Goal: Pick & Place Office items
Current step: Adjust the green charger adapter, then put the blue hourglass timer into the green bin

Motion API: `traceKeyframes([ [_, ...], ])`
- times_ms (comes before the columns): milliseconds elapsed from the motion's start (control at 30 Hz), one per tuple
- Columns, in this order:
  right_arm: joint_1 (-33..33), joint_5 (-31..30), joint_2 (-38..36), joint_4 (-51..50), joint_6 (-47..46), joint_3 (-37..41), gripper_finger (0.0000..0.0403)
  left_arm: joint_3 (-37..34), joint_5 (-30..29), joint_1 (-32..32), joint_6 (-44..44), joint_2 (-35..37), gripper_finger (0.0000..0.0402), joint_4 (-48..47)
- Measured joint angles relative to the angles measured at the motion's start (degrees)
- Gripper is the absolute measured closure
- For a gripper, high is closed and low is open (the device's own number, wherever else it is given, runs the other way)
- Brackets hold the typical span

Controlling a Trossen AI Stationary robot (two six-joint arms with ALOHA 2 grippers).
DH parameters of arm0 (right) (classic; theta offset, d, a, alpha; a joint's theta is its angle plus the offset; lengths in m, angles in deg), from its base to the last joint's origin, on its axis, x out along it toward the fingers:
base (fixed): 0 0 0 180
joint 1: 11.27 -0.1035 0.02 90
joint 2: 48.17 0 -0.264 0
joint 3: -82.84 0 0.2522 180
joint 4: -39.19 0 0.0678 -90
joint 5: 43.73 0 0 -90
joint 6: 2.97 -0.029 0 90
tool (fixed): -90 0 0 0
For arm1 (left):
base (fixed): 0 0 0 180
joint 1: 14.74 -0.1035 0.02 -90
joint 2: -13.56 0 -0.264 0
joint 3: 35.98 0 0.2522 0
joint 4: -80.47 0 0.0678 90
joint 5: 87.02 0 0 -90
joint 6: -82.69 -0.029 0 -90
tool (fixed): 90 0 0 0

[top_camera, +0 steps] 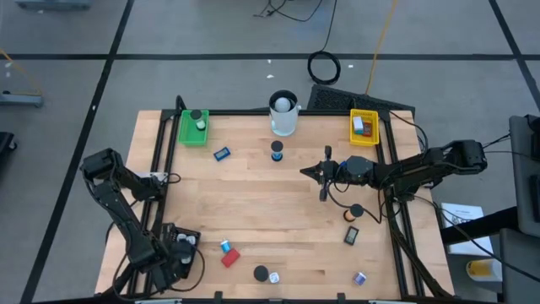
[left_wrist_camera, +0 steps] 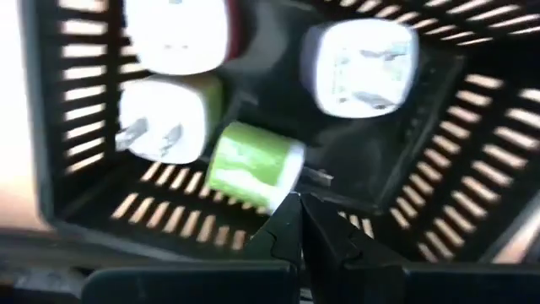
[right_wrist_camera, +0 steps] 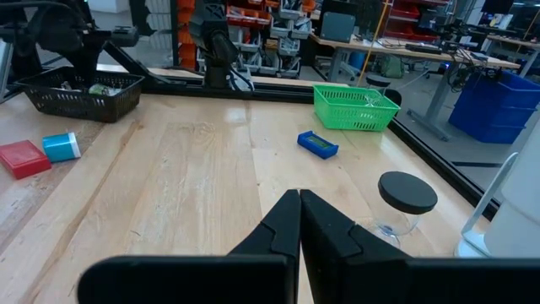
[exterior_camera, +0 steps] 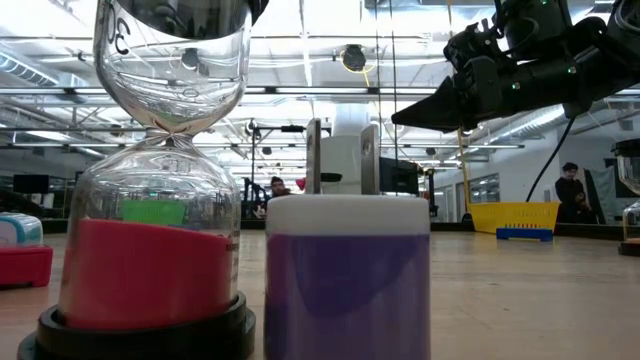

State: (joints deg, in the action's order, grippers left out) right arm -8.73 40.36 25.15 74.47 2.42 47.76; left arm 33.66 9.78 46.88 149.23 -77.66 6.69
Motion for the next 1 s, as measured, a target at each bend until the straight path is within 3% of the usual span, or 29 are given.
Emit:
traceKeyframes([
  [233, 0.0, 0.0, 0.0, 0.0, 0.0, 0.0, 0.0403, -0.02, -1.18, -0.04, 1.29, 0.0, 0.0392, -3.29],
  [600, 0.01, 0.0, 0.0, 0.0, 0.04, 0.0, 0.0403, -0.02, -10.3, -1.79, 5.4, 0.02, 0.0373, -3.33],
  [833, -0.01, 0.0, 0.0, 0.0, 0.22, 0.0, 0.0403, -0.31, -26.61, -5.52, -1.92, 3.93, 0.0396, 0.11],
  [1000, -0.02, 0.0, 0.0, 0.0, 0.37, 0.0, 0.0403, -7.42, -36.5, -12.39, -17.82, 11.22, 0.0395, 17.55],
])
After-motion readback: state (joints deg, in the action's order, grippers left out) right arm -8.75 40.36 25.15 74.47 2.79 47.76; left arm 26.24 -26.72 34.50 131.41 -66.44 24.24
